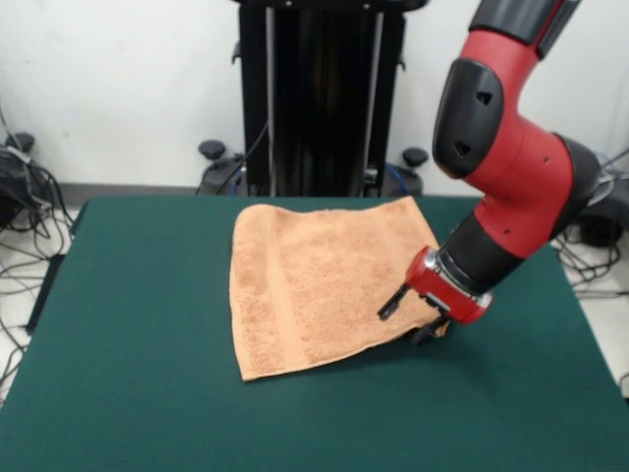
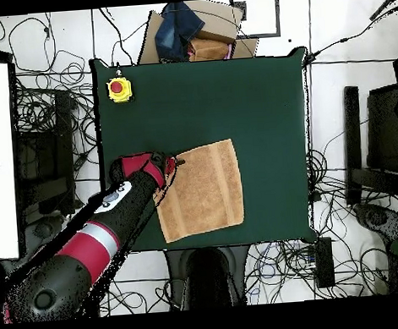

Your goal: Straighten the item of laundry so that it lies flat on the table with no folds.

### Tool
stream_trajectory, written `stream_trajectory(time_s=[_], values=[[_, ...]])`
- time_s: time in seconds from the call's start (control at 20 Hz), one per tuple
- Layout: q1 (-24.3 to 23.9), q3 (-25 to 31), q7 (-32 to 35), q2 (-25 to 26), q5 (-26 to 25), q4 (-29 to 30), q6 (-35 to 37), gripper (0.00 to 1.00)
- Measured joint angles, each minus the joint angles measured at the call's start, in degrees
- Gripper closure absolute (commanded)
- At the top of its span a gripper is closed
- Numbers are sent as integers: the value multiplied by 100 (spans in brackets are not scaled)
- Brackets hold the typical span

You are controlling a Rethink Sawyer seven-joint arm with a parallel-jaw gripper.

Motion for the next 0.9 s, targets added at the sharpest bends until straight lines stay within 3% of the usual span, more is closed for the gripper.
stream_trajectory(time_s=[0.4,0.75,0.9], values=[[12,76,0,-179,0,129,-2,0],[19,357,0,-1273,-108,959,-1,0],[29,364,0,-2070,-199,1498,0,0]])
